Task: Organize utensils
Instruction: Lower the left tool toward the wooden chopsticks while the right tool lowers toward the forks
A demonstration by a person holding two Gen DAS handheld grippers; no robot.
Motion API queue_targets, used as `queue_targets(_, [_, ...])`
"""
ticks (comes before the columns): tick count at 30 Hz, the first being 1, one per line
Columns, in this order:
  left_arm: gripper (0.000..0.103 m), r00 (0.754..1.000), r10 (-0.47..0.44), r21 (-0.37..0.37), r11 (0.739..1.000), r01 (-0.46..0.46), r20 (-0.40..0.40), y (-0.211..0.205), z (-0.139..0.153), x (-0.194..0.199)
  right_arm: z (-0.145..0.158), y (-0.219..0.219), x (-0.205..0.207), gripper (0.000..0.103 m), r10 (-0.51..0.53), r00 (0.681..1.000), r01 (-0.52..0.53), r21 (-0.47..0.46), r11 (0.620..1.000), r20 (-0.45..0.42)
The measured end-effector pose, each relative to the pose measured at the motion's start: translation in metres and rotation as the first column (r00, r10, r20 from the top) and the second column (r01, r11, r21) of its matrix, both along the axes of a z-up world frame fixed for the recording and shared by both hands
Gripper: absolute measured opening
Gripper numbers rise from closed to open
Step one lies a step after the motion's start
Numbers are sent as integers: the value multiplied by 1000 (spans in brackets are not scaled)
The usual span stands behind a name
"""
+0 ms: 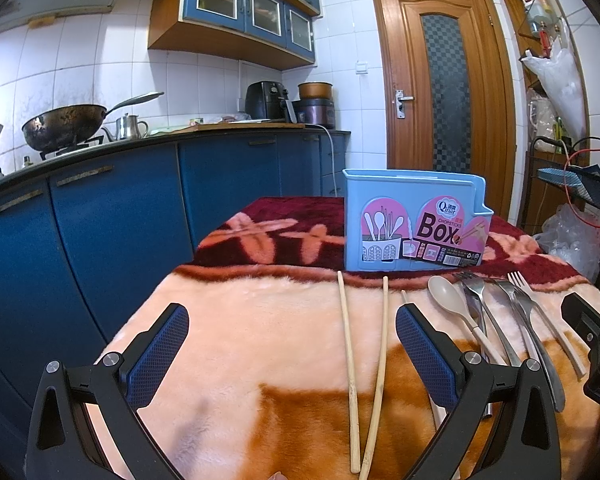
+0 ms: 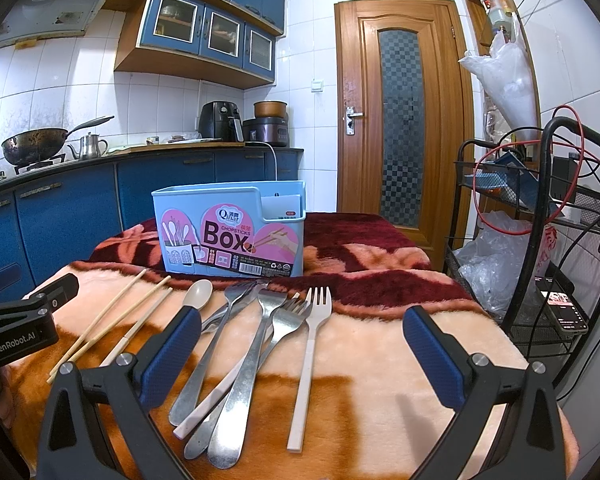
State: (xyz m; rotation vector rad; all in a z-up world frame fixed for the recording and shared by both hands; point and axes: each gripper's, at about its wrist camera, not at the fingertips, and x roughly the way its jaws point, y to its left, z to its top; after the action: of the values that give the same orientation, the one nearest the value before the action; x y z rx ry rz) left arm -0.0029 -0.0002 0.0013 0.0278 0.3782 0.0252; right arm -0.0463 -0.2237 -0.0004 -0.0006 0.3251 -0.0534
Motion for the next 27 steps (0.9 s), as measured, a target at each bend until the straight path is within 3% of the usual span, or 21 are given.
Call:
queue_targets(7, [103,1000,-9,-15,1000,9,-20,6,0,4,0,-2,3,103,10,1000,-10,30,1000,-17])
queue_targets(13, [103,995,-19,-20,1000,17,-95,8,2,13,5,-13,10,103,23,995,-15,77,997,-97])
queue_targets(20, [103,980,-57,16,998,61,-193,5,5,25,15,-18,19,103,33,982,-33,3,999,-185])
queue_targets(22, [103,973,-74,27,996,82,-220,3,8,29,19,-19,23,103,45,975,-48,-8,999,-218])
queue_targets(27, [103,954,-83,95,989,115,-288,-2,15,45,24,-22,45,99,70,915,-80,-8,997,-398])
